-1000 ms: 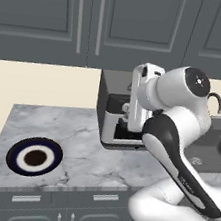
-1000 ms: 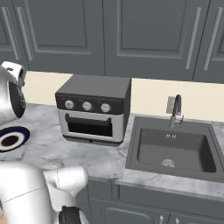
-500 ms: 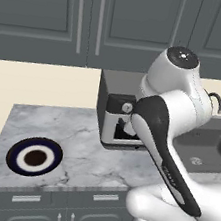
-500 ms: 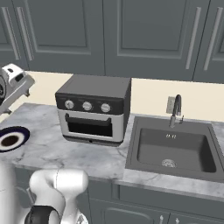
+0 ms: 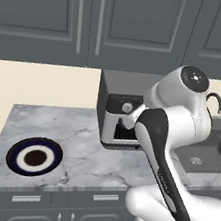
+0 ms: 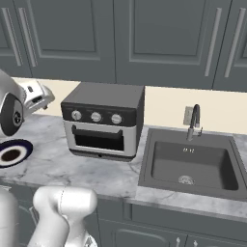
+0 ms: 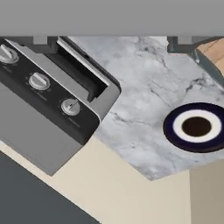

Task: Pick up the bagel from the plate, place it on the toaster oven rack, close the door, and set the timer.

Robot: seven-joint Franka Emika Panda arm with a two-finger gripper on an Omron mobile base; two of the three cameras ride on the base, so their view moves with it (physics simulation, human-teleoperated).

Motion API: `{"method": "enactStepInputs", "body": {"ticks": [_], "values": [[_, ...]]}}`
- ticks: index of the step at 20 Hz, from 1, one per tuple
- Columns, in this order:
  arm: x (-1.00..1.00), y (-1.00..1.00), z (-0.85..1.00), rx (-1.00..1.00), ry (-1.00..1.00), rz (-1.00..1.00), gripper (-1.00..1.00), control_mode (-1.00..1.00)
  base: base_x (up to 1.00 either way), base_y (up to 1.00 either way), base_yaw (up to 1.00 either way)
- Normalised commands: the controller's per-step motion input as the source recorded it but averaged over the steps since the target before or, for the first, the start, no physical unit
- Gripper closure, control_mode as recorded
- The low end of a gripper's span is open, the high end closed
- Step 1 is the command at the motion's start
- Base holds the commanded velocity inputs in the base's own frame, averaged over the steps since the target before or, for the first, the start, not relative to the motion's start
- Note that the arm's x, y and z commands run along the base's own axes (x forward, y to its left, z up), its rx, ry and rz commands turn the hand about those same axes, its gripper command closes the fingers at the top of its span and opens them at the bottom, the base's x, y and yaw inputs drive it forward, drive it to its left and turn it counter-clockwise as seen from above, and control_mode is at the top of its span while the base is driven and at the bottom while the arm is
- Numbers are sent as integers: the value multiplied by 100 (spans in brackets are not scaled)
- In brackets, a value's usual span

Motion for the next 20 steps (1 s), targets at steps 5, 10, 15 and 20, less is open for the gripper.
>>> {"method": "enactStepInputs", "body": {"ticks": [5,10,15,20], "values": [[69,-1,-6,11,5,-26,-100,-100,0,0,0],[65,0,0,1,29,-25,-100,-100,0,0,0],[42,0,-22,0,27,-13,-100,-100,0,0,0],[27,-6,-47,0,5,-4,-100,-100,0,0,0]]}}
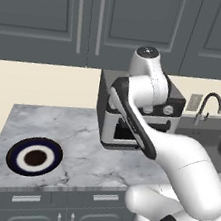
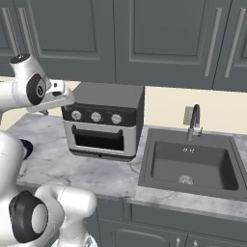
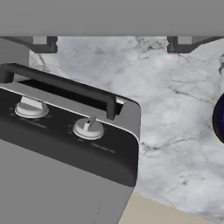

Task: Pick up the bagel from the plate, place it on the toaster oven rack, close the door, and set the timer.

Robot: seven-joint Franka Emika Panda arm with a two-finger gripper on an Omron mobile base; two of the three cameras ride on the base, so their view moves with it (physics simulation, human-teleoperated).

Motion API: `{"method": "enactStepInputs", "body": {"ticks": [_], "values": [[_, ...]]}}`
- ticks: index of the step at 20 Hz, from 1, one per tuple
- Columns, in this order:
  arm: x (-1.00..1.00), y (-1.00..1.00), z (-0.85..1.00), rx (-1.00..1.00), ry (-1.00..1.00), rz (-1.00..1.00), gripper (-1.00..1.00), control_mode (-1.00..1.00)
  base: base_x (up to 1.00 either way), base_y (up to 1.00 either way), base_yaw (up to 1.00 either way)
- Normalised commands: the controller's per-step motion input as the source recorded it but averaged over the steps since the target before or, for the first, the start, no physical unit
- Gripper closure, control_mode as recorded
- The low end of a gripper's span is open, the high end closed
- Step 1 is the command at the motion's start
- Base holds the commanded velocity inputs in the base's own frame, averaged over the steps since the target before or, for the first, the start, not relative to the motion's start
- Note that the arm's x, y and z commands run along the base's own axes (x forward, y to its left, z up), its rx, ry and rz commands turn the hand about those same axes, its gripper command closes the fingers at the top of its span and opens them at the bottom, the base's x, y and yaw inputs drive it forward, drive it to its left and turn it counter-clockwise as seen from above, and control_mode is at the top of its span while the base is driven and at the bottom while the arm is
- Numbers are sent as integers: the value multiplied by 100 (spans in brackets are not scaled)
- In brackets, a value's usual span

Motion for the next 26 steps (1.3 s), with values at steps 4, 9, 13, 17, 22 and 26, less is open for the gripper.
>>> {"method": "enactStepInputs", "body": {"ticks": [4,9,13,17,22,26], "values": [[7,-23,-58,0,0,-2,-100,-100,0,0,0],[5,-20,-41,3,-1,-1,-100,-100,0,0,0],[23,-2,-4,8,-4,0,-100,-100,0,0,0],[31,0,0,7,-5,0,-100,-100,0,0,0],[16,0,-4,1,-12,-4,-100,-100,0,0,0],[10,0,-7,0,-12,-5,-100,-100,0,0,0]]}}
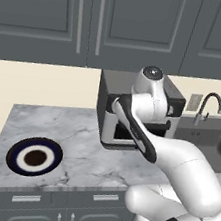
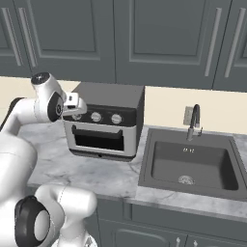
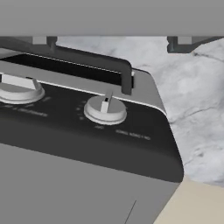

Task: Pick up the bagel from the plate, place it on the toaster oven rack, close the door, and set the timer.

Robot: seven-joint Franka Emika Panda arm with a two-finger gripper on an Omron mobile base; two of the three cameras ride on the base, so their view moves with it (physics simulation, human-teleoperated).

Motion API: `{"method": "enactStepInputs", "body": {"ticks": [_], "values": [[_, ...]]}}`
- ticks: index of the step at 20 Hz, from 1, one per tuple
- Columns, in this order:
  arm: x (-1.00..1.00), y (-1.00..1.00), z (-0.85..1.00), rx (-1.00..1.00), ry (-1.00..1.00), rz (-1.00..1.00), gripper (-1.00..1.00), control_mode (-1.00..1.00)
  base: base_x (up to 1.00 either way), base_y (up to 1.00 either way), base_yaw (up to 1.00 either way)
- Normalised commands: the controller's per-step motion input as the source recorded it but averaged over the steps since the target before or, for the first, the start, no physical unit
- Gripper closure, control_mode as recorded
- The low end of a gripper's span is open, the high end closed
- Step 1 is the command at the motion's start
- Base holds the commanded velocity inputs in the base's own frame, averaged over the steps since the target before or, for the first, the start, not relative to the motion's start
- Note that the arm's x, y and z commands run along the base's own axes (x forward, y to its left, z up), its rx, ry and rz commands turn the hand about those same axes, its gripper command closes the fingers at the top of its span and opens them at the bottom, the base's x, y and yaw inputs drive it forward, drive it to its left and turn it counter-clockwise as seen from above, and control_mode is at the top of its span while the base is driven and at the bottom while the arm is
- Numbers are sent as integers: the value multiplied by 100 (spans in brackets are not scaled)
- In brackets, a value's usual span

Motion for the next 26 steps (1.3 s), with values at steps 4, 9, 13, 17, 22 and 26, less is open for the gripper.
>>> {"method": "enactStepInputs", "body": {"ticks": [4,9,13,17,22,26], "values": [[3,0,-12,0,-14,-5,-100,-100,0,0,0],[22,0,-1,0,-9,-6,-100,-100,0,0,0],[29,0,-3,1,-2,-6,-100,-100,0,0,0],[26,0,-6,1,0,-5,-100,-100,0,0,0],[30,0,-4,1,0,-5,-100,-100,0,0,0],[33,0,-10,0,0,-4,-100,-100,0,0,0]]}}
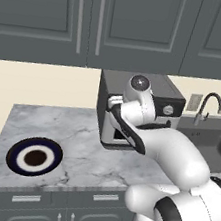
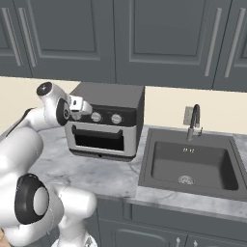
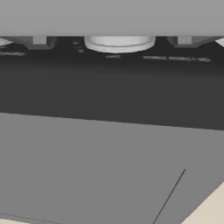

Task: Pick up the bagel from the plate, place it on the toaster oven rack, close the door, and set the timer.

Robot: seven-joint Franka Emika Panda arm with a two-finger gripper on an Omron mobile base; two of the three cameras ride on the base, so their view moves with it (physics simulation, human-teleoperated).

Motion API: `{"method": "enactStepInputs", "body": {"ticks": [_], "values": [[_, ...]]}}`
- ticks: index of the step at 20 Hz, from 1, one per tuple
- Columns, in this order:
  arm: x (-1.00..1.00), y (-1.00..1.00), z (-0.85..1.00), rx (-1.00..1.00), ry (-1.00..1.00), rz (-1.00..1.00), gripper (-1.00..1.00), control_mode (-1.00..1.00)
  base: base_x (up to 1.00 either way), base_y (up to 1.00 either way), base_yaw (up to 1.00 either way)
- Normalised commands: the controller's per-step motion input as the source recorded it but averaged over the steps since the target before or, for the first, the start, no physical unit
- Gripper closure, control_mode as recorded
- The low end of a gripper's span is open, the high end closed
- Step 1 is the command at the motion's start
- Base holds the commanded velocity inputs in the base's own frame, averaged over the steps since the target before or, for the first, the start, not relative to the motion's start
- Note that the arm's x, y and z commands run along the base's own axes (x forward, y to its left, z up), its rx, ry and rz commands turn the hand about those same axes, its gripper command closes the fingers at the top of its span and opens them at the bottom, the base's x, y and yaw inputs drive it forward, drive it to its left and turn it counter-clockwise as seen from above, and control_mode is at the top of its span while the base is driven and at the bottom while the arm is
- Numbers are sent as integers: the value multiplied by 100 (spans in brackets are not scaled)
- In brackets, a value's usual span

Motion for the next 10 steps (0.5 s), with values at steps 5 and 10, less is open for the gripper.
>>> {"method": "enactStepInputs", "body": {"ticks": [5,10], "values": [[12,0,-25,0,0,-2,-100,-100,0,0,0],[11,0,-20,0,0,-2,100,-100,0,0,0]]}}
